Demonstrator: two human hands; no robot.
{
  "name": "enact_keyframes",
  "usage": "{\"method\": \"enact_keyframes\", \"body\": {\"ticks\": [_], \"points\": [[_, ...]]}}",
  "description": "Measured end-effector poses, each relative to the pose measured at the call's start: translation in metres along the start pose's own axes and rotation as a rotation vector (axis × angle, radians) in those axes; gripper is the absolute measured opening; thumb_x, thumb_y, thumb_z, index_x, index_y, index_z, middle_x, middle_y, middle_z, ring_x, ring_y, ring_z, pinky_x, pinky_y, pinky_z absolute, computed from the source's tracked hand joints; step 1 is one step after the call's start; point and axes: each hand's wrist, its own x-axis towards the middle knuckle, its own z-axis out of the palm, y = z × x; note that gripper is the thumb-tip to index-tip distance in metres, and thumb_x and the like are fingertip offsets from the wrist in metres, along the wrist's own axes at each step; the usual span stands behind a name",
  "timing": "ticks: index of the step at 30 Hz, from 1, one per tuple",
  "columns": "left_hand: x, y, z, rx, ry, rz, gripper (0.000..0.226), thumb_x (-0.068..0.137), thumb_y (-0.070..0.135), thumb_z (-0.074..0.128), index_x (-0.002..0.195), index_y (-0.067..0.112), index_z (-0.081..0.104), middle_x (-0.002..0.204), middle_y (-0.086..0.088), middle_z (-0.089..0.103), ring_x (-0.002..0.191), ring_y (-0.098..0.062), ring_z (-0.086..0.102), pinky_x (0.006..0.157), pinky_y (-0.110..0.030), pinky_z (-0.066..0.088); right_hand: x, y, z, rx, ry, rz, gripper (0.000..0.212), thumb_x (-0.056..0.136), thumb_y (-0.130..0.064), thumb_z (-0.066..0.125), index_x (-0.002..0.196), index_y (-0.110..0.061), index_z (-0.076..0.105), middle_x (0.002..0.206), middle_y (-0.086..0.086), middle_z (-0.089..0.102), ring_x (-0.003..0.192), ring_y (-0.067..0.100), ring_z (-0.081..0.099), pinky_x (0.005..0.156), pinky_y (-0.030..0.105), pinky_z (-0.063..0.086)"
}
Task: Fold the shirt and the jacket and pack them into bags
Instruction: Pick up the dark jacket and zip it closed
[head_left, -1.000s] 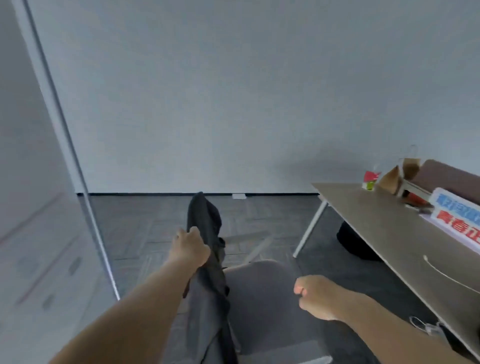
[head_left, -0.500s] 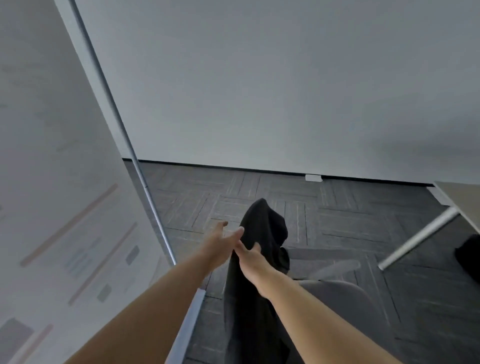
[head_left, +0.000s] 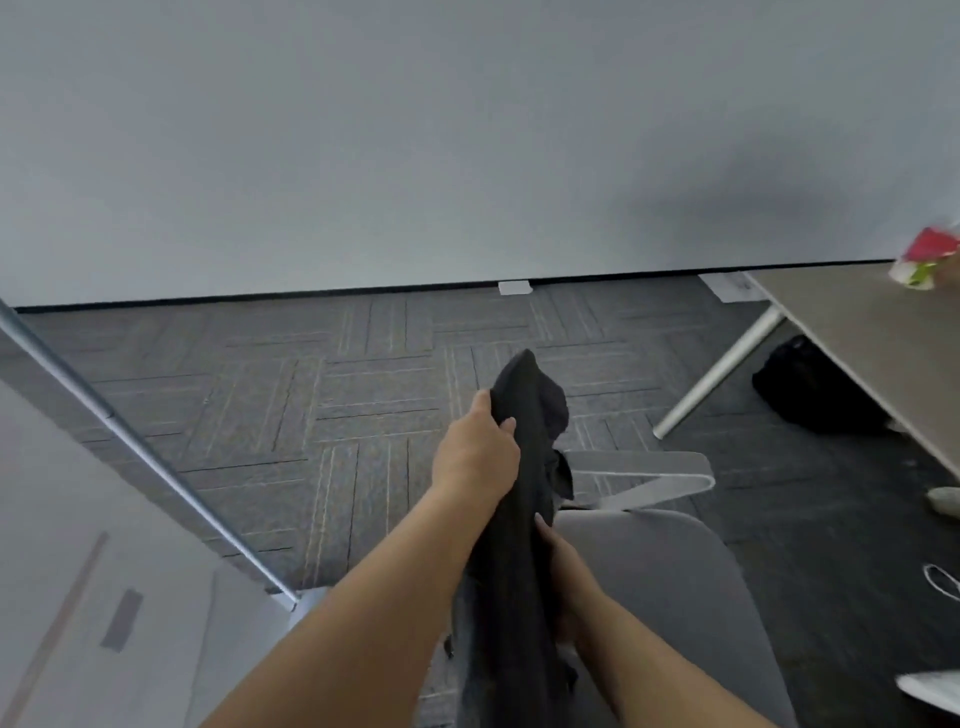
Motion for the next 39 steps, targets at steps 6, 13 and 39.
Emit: {"method": "enact_keyframes", "body": {"ticks": [6, 13, 39], "points": [[0.037, 0.021, 0.007, 0.052, -0.073, 0.120, 0.047, 0.099, 0.026, 0.044, 0.144, 0.016, 0.032, 0.128, -0.012, 0.057, 0.108, -0.028, 0.059, 0.073, -0.032, 0.043, 0.006, -0.026, -0.004, 0.054, 0.272, -0.090, 0.050, 0.069, -0.033, 0.075, 0.108, -0.001, 0.068, 0.097, 0.016, 0.073, 0.090, 0.034, 0.069, 0.086, 0.046, 0.055], [0.031, 0.038, -0.009, 0.425, -0.273, 0.272, 0.053, 0.092, 0.005, 0.051, 0.139, 0.027, 0.039, 0.150, -0.012, 0.019, 0.131, -0.032, 0.034, 0.106, -0.042, 0.039, -0.150, -0.128, 0.000, 0.158, 0.295, -0.213, 0.025, 0.088, -0.021, 0.056, 0.074, -0.002, 0.065, 0.064, 0.016, 0.070, 0.065, 0.030, 0.066, 0.064, 0.039, 0.049], [-0.190, 0.334, -0.310, -0.036, 0.642, 0.947, 0.029, 0.093, 0.033, 0.055, 0.088, 0.006, 0.066, 0.081, -0.004, 0.062, 0.078, -0.022, 0.055, 0.062, -0.029, 0.038, -0.580, -0.312, 0.036, -0.966, 0.555, -1.914, 0.034, 0.090, -0.039, 0.059, 0.086, -0.007, 0.070, 0.086, 0.011, 0.066, 0.081, 0.015, 0.058, 0.075, 0.026, 0.044]]}}
